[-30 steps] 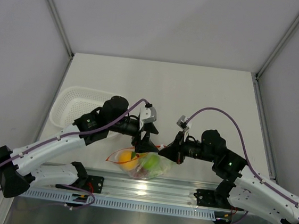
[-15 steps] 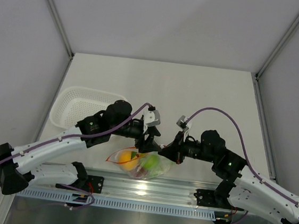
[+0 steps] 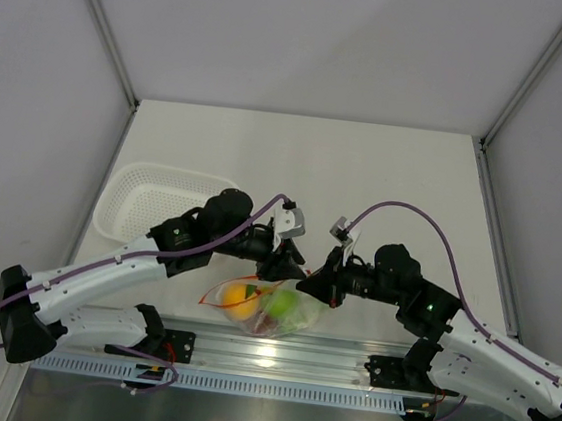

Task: Place the food in the zip-top bag and seal the zipper
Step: Zip the zipper food storage bag at the center of the board.

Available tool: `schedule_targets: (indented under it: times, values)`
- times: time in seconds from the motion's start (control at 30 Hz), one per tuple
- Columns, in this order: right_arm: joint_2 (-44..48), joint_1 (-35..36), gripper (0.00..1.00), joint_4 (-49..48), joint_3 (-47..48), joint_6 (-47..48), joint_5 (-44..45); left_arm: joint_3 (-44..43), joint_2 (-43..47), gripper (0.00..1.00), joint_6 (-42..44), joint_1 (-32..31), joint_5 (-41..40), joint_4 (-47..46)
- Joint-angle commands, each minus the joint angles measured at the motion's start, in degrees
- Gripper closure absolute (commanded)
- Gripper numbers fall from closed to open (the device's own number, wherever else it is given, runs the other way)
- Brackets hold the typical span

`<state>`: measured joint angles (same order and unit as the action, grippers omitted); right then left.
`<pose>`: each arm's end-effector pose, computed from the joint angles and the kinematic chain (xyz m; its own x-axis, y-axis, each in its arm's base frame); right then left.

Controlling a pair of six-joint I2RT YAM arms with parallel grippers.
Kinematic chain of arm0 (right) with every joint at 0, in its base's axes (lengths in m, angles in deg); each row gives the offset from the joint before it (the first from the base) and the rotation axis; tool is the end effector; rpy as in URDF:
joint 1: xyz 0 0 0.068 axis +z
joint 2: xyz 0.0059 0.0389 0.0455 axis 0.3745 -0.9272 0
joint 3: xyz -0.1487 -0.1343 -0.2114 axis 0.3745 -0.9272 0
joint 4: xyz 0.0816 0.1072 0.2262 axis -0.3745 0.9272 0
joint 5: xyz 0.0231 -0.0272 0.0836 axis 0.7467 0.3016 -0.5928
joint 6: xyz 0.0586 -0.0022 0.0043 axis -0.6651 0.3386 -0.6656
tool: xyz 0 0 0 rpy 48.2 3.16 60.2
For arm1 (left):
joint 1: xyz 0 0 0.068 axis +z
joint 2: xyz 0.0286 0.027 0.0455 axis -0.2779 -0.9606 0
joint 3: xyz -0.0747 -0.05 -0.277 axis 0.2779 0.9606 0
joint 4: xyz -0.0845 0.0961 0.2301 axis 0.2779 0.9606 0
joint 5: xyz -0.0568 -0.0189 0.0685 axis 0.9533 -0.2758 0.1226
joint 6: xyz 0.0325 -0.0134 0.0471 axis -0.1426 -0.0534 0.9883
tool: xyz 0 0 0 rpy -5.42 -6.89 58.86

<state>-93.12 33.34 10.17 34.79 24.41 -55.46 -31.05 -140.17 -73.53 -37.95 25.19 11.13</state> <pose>0.0911 0.1588 0.3039 -0.5252 -0.0941 -0.8458 -0.8233 0.3077 0.4770 0.1243 -0.2083 0.3463 -0.2173 0.3209 -0.9218 0.9746 0.1246 -0.1863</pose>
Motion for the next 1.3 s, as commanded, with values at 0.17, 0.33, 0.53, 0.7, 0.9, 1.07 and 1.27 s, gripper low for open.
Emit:
schedule_targets:
  times: [0.17,0.33,0.53,0.7,0.9,1.07,1.27]
  values:
    - [2.25,0.57,1.0,-1.63,2.53,-0.58,4.22,-2.63,-0.87,0.94,0.23,-0.5,0.87,1.23]
    - [4.19,0.48,1.0,-3.21,1.48,-2.59,9.14,-2.45,-0.95,1.0,0.41,-0.5,2.02,2.73]
    - [7.96,0.39,1.0,-7.95,-1.6,-7.69,15.3,-1.93,-0.43,0.99,1.64,-0.41,2.11,5.54]
    - [11.04,0.3,1.0,-8.22,-3.97,-10.07,20.22,-0.43,1.24,0.99,1.73,0.21,2.81,6.77]
    - [8.77,-1.28,1.0,-8.75,-2.84,-7.0,10.14,-0.43,2.74,0.99,1.73,1.09,4.56,6.86]
    - [0.69,-0.75,0.73,-3.58,2.61,0.2,-3.57,-4.03,1.07,0.99,2.52,1.35,7.11,7.74]
    - [-1.0,-0.4,0.55,2.76,6.31,5.13,-4.83,-6.58,-0.51,0.99,3.14,1.53,7.99,8.71]
